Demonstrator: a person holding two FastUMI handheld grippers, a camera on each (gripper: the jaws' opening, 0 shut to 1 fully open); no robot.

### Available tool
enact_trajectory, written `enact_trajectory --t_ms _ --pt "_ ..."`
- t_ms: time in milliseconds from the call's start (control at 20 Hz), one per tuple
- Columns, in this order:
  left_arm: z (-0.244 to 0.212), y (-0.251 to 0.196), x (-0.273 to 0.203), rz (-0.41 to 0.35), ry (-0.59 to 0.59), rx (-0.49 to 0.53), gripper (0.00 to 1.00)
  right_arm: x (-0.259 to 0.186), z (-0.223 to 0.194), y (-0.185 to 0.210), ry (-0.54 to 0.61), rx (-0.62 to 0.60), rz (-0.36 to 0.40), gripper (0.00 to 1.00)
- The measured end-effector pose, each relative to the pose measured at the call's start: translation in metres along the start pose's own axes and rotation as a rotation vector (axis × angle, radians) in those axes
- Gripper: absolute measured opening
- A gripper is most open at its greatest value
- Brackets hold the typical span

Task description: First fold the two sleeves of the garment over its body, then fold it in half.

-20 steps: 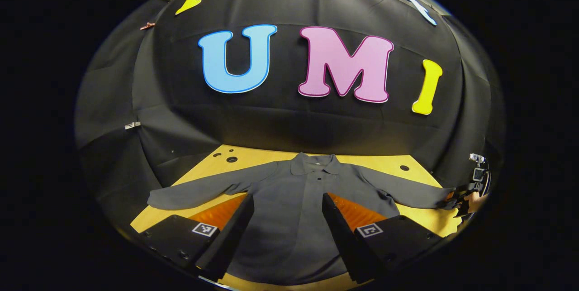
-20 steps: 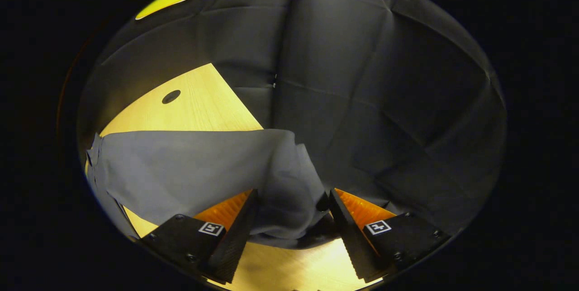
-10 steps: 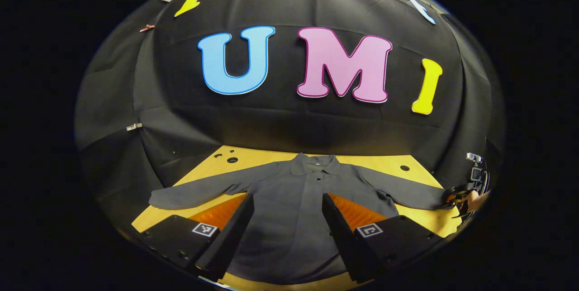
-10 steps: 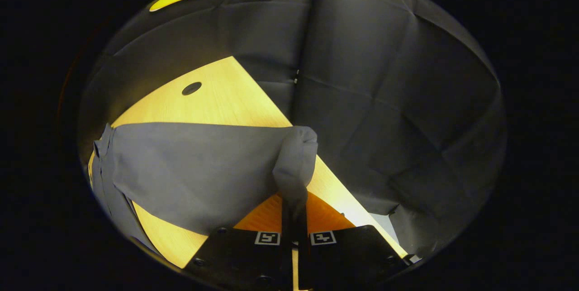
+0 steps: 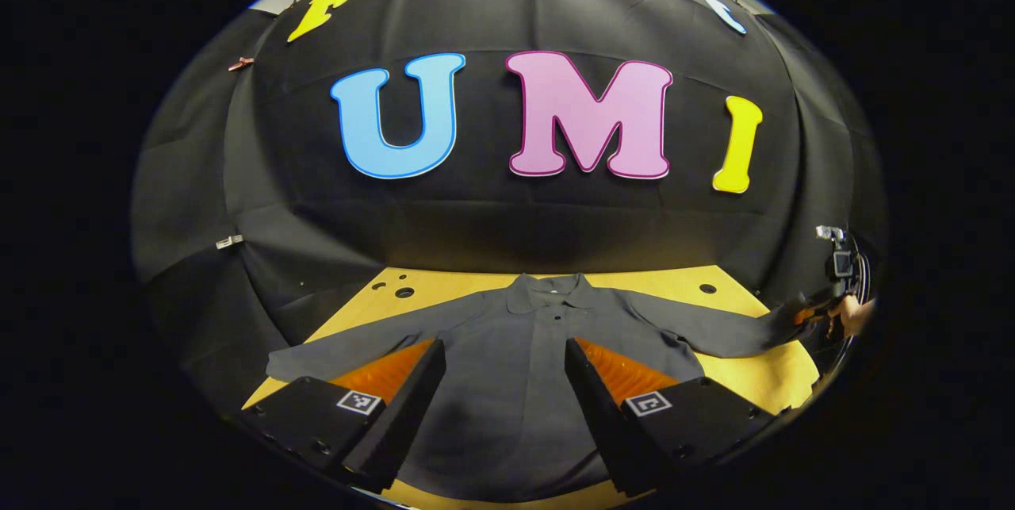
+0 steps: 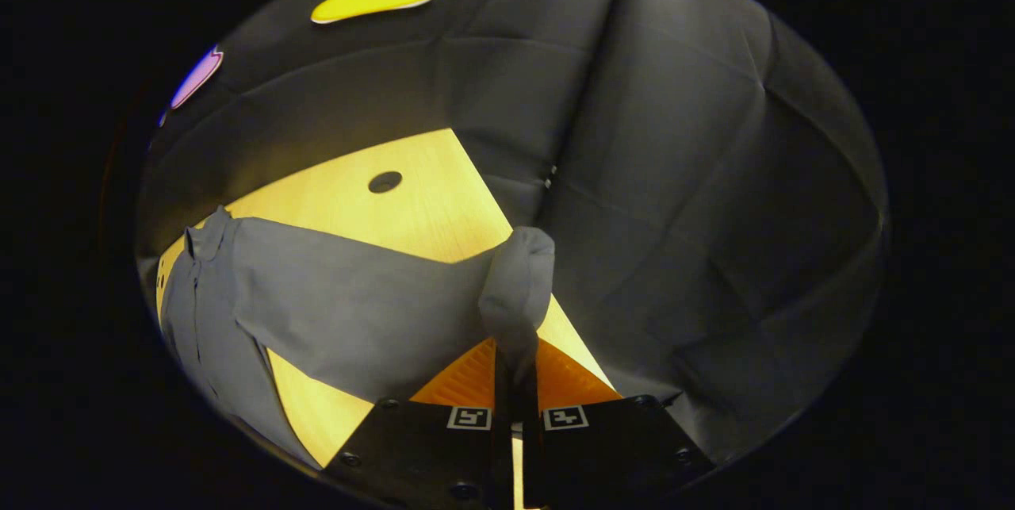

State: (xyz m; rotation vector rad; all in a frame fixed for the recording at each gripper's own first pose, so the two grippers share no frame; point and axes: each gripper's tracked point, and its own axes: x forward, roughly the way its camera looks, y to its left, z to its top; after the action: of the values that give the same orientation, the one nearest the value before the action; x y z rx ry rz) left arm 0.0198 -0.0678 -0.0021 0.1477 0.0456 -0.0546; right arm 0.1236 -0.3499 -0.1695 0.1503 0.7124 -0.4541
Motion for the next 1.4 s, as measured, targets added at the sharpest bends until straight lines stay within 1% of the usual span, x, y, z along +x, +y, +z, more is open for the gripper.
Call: enact_trajectory --t_ms 150,350,500,700,850,900,1000,1100,1250,1400 --pt "0.003 0.001 0.000 -0.029 -0.012 0.006 0.95 -0.029 0.035 0.022 -0.056 -0.047 0.033 0.09" --pt "0.002 0.016 -0.002 -0.050 -0.012 -0.011 0.94 -0.067 0.080 0.076 -0.145 -0.116 0.097 0.09" --pt "0.000 0.037 -0.004 -0.034 -0.020 -0.021 0.94 -0.096 0.108 0.132 -0.206 -0.149 0.166 0.09" --pt "-0.006 0.066 -0.007 0.002 -0.022 -0.058 0.94 -0.125 0.121 0.203 -0.241 -0.226 0.256 0.09" --pt "-0.015 0.087 -0.011 0.033 -0.012 -0.093 0.95 -0.142 0.121 0.259 -0.242 -0.242 0.343 0.09" --pt "-0.019 0.094 -0.013 0.045 -0.009 -0.101 0.92 -0.145 0.118 0.278 -0.237 -0.248 0.368 0.08" --pt "-0.026 0.109 -0.018 0.071 0.002 -0.119 0.95 -0.151 0.108 0.316 -0.229 -0.262 0.433 0.09" --pt "-0.036 0.123 -0.020 0.096 0.019 -0.143 0.96 -0.160 0.097 0.353 -0.222 -0.266 0.499 0.08" --pt "-0.049 0.143 -0.021 0.132 0.046 -0.177 0.96 -0.161 0.075 0.404 -0.190 -0.256 0.573 0.08" --pt "-0.063 0.164 -0.020 0.168 0.063 -0.187 0.96 -0.160 0.053 0.449 -0.157 -0.249 0.642 0.09"
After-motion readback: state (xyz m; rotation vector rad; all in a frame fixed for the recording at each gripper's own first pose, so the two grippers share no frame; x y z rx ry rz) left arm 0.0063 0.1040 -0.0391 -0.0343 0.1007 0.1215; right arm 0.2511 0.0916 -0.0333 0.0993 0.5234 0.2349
